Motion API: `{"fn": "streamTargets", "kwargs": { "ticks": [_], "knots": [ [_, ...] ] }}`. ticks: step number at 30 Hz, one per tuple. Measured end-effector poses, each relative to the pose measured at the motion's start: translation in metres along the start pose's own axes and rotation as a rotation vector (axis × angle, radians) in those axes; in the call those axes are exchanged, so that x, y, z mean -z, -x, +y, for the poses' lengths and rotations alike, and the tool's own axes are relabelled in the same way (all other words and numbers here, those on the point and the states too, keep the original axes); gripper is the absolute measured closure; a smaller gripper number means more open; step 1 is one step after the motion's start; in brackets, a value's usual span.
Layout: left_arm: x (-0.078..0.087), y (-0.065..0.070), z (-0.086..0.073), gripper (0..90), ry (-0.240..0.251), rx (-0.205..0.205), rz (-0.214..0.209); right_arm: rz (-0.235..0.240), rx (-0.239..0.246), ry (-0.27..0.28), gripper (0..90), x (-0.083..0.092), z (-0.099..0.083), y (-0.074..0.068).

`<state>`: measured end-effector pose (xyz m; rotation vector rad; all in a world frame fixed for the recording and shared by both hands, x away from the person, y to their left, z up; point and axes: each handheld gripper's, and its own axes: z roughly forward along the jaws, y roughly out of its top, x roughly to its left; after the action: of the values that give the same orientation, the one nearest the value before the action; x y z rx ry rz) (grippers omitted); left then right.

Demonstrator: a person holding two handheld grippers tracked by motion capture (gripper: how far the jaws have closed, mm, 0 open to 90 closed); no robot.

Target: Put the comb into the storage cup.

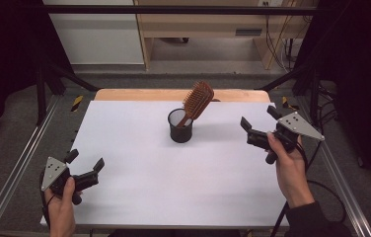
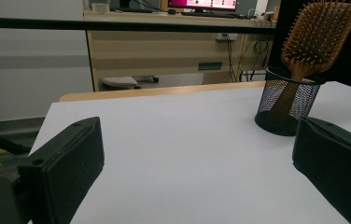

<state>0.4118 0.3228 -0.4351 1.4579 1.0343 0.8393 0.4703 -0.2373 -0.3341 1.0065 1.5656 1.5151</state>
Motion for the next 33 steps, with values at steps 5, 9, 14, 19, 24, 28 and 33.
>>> {"fn": "streamTargets", "kwargs": {
  "ticks": [5, 9, 14, 19, 24, 28, 33],
  "knots": [
    [0.0, 0.0, 0.0, 2.5, 0.005, 0.002, 0.001, -0.005, -0.006, -0.001, 4.5, 0.006, -0.004, 0.004],
    [0.001, 0.0, 0.001, 2.5, 0.009, -0.001, 0.001, -0.012, -0.015, -0.005, 4.4, 0.011, -0.008, 0.007],
    [0.002, -0.002, 0.001, 2.4, 0.012, 0.0, 0.004, -0.02, -0.017, -0.005, 4.5, 0.015, -0.012, 0.01],
    [0.003, -0.002, 0.002, 2.5, 0.018, 0.002, 0.005, -0.024, -0.016, -0.003, 4.4, 0.02, -0.014, 0.013],
    [0.004, -0.002, 0.002, 2.5, 0.023, -0.004, 0.009, -0.029, -0.015, 0.001, 4.4, 0.027, -0.017, 0.015],
    [0.004, -0.002, 0.002, 2.5, 0.022, -0.001, 0.002, -0.036, -0.019, -0.003, 4.1, 0.033, -0.022, 0.018],
    [0.005, -0.002, 0.002, 2.5, 0.027, -0.001, -0.001, -0.047, -0.024, -0.002, 3.3, 0.039, -0.03, 0.022]
  ]
}}
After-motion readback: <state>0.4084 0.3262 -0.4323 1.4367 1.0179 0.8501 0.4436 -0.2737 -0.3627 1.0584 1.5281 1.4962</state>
